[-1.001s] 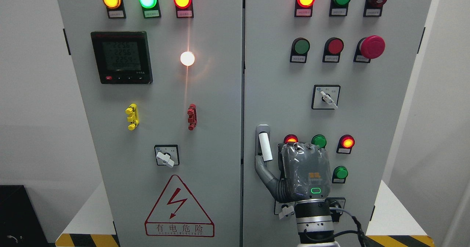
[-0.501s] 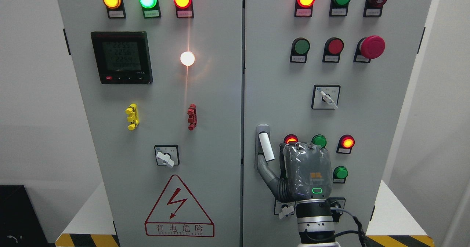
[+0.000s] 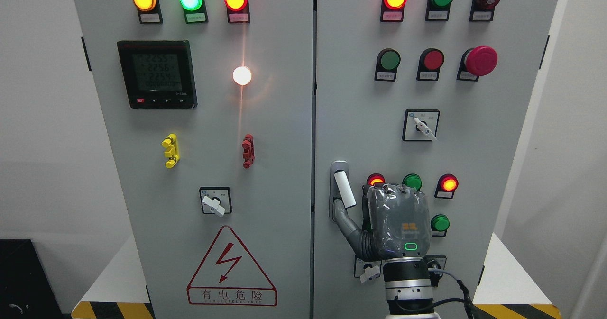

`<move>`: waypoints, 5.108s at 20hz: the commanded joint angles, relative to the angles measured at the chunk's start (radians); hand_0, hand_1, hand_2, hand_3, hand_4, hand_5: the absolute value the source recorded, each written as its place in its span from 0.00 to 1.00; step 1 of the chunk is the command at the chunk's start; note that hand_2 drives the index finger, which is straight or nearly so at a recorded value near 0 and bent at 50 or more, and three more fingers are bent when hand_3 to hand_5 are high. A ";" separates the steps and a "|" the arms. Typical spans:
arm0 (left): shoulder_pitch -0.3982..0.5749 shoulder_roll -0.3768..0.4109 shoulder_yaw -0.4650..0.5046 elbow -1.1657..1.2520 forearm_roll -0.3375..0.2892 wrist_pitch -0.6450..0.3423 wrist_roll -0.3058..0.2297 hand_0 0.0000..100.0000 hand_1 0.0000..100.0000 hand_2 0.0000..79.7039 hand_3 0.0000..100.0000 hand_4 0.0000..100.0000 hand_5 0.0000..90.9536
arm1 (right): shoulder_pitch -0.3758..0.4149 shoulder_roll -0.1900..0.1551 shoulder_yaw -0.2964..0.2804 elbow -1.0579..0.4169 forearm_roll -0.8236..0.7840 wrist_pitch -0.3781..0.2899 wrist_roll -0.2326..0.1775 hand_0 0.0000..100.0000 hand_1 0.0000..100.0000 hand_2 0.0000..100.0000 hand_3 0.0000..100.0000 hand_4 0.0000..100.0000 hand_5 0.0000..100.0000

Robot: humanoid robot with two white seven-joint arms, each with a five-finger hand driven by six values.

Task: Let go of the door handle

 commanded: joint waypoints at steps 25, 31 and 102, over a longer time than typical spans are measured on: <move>0.008 0.000 0.000 0.000 0.000 -0.001 0.000 0.12 0.56 0.00 0.00 0.00 0.00 | 0.002 -0.002 -0.017 -0.006 -0.002 -0.003 -0.003 0.51 0.40 0.93 1.00 0.99 1.00; 0.009 0.000 0.000 0.000 0.000 -0.001 0.000 0.12 0.56 0.00 0.00 0.00 0.00 | 0.002 -0.002 -0.017 -0.006 -0.002 -0.003 -0.003 0.52 0.40 0.93 1.00 0.99 1.00; 0.008 0.000 0.000 0.000 0.000 -0.001 0.000 0.12 0.56 0.00 0.00 0.00 0.00 | 0.000 -0.006 -0.045 -0.030 -0.003 -0.005 -0.003 0.56 0.37 0.93 1.00 0.99 1.00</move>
